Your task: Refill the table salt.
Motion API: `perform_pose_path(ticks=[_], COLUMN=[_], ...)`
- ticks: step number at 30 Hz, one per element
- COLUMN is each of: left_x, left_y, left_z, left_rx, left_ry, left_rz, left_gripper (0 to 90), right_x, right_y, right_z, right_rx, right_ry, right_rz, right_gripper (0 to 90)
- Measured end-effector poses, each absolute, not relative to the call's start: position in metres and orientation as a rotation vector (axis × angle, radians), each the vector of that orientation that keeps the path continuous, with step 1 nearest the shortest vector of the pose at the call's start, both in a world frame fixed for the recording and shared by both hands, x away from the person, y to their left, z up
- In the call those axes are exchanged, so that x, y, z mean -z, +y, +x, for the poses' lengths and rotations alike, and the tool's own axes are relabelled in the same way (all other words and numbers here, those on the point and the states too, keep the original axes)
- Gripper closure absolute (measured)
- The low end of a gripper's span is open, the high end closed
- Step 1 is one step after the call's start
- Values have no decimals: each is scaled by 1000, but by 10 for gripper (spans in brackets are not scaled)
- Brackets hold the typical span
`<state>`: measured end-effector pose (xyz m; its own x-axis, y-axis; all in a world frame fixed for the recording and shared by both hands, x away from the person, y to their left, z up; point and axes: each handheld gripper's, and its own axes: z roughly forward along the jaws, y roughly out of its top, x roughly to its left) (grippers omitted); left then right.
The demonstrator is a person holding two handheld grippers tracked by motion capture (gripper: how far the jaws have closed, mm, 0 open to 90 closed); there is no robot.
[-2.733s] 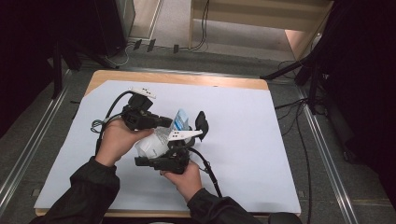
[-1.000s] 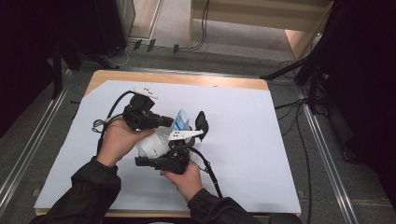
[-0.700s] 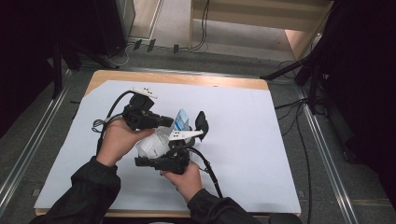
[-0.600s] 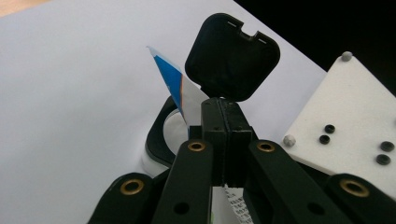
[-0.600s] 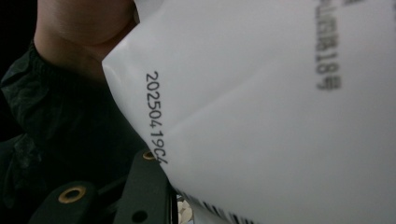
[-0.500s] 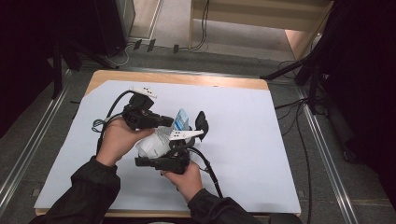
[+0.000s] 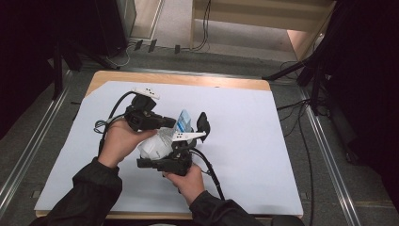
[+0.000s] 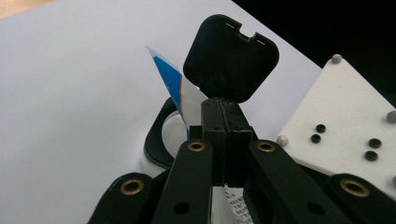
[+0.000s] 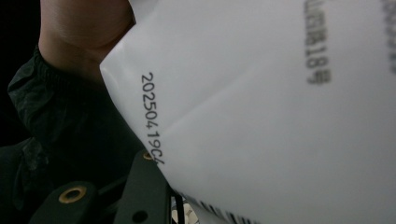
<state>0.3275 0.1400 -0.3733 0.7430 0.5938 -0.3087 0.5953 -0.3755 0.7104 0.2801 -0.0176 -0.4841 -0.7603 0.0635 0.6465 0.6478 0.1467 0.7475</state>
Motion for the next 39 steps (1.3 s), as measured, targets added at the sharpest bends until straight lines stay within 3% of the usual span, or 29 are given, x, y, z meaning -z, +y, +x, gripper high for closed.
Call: perform_pose_path(ticks=[13, 39], left_x=[370, 379], left_y=[139, 147], left_z=[328, 328], left_rx=[-34, 45], left_ry=[897, 906], left_rz=[2072, 2065], left_gripper=[900, 900], right_x=[478, 485], right_y=[-17, -13], right_z=[281, 276], right_rx=[1656, 1634], right_ry=[-1965, -2123], right_rz=[-674, -660], right_gripper=[676, 679])
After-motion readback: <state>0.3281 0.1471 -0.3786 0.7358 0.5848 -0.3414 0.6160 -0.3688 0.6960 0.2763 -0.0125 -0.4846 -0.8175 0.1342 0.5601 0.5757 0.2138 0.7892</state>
